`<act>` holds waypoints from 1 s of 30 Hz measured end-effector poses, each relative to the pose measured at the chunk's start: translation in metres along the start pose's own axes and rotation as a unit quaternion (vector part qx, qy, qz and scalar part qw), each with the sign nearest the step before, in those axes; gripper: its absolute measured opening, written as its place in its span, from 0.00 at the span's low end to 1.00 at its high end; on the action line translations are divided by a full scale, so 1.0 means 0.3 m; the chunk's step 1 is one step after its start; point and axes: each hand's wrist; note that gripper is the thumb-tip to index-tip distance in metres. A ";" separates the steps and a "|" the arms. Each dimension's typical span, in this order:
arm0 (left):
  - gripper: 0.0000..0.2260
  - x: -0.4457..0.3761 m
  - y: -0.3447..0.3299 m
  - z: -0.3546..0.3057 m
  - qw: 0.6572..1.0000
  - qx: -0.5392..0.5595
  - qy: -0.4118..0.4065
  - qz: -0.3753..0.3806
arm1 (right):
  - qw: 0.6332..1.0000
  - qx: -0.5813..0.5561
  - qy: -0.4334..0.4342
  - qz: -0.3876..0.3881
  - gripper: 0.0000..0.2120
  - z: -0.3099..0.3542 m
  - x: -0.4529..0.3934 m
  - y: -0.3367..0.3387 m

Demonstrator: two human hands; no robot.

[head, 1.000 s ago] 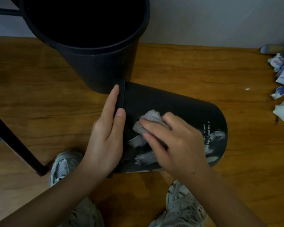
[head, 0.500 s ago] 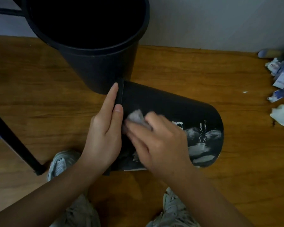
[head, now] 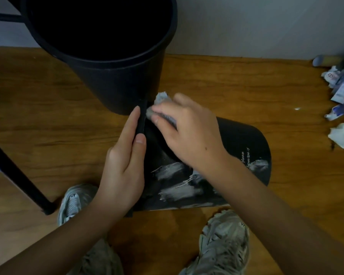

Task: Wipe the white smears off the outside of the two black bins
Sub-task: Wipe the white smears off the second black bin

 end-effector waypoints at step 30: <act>0.20 -0.006 0.002 -0.022 1.000 -0.014 0.017 -0.005 | 0.999 -0.004 -0.017 -0.033 0.11 -0.021 0.199 0.022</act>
Point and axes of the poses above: each hand's wrist, its own x-axis away from the middle knuckle, its own y-axis out of the back of the hand, z = x × y, and after that the axes turned 12 degrees about -y, right-handed
